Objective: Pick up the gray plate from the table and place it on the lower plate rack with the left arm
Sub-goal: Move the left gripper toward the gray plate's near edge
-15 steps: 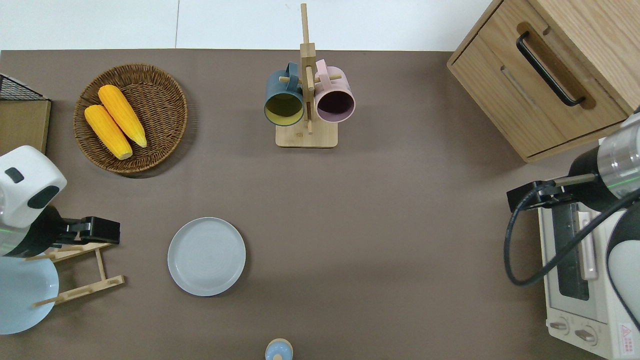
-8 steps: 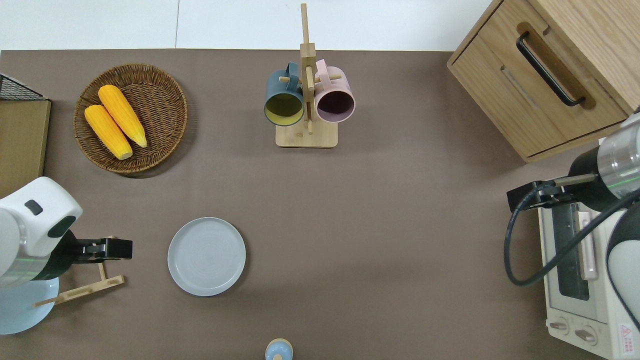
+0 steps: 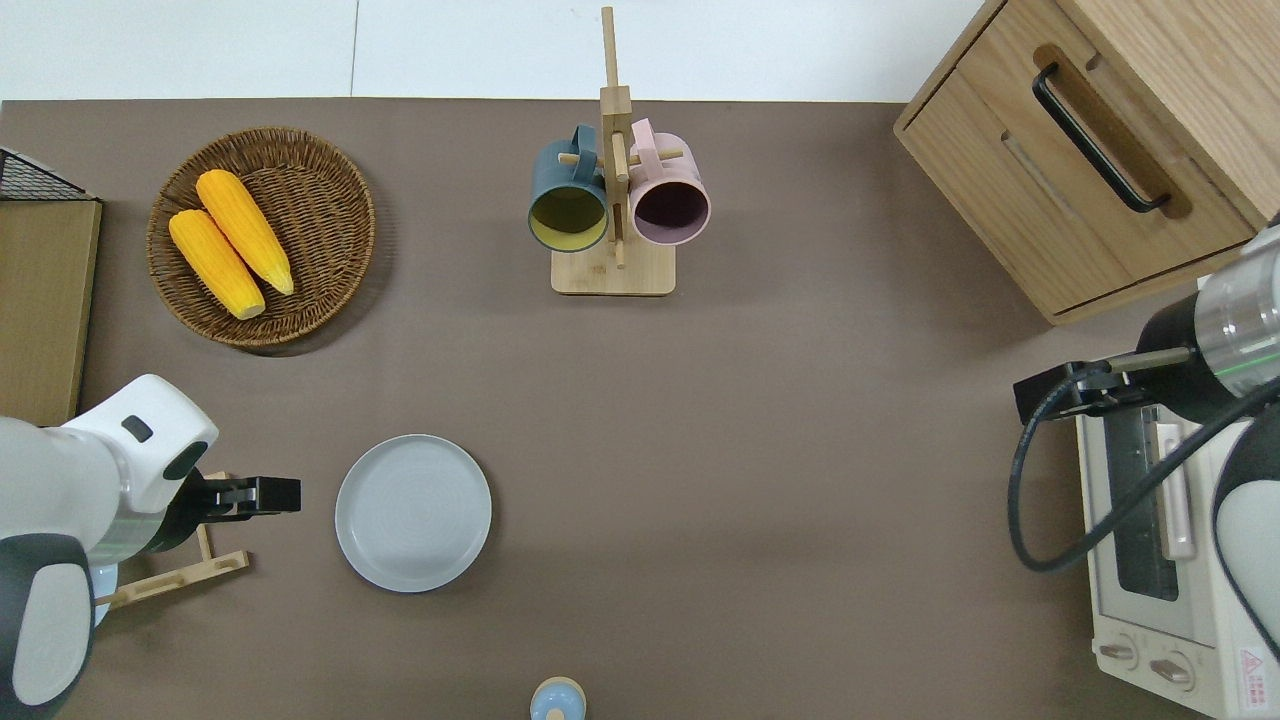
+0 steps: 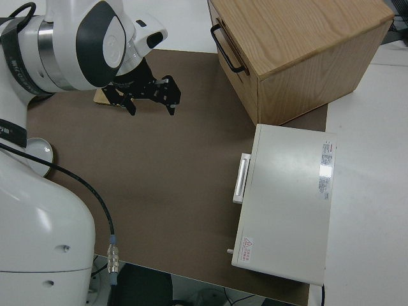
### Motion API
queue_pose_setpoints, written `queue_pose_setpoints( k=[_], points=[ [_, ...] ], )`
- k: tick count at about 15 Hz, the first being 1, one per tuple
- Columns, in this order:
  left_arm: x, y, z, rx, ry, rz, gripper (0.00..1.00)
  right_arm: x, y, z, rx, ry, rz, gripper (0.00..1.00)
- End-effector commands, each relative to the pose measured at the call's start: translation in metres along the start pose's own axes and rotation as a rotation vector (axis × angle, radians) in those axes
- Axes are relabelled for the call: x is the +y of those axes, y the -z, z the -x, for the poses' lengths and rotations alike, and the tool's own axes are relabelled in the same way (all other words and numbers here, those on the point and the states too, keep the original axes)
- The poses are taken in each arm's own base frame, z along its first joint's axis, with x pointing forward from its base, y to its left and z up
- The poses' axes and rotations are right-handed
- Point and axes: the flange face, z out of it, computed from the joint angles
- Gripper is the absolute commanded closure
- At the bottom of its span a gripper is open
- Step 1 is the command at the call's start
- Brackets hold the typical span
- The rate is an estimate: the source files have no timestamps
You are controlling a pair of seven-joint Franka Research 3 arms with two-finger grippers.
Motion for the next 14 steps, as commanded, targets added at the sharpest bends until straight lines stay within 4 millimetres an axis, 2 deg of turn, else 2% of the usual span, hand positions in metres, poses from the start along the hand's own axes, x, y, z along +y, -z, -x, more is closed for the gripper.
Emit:
queue_pose_setpoints(
  k=[1,10,14],
  points=[
    [-0.001,-0.029,0.014,0.046,0.014,0.009,0.01,0.002,0.003,0.002,-0.003,-0.016,0.006,0.017],
    [0.006,-0.113,0.028,0.082,-0.013,0.0,0.01,0.002,0.003,0.002,-0.003,-0.016,0.006,0.017],
    [0.006,-0.14,0.026,0.081,-0.016,0.005,0.01,0.003,0.004,0.003,0.0,-0.017,0.007,0.017]
  ],
)
